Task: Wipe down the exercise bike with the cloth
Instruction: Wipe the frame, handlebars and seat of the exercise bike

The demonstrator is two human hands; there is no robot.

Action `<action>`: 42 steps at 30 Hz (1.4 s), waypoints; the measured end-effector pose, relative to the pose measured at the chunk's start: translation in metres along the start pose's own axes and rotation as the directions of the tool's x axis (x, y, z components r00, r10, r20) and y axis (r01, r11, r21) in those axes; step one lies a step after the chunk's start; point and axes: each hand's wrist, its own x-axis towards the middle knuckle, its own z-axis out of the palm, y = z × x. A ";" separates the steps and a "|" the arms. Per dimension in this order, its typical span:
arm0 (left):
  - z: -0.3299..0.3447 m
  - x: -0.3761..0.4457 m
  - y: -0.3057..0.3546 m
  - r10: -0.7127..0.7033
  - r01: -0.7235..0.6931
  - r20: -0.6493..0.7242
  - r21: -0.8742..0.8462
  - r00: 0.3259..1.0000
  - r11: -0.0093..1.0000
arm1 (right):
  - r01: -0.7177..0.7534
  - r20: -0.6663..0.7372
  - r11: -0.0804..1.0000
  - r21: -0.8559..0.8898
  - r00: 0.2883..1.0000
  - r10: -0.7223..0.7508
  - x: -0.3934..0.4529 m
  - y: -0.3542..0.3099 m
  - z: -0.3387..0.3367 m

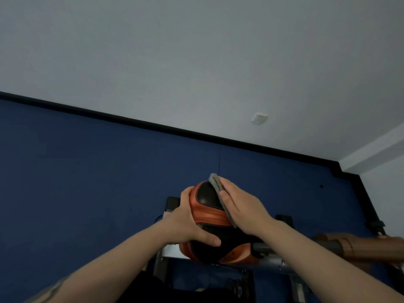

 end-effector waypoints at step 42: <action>0.001 0.001 0.004 -0.086 0.085 -0.032 -0.017 0.996 0.996 | 0.118 0.063 0.992 -0.048 0.991 -0.115 0.052 -0.035 0.004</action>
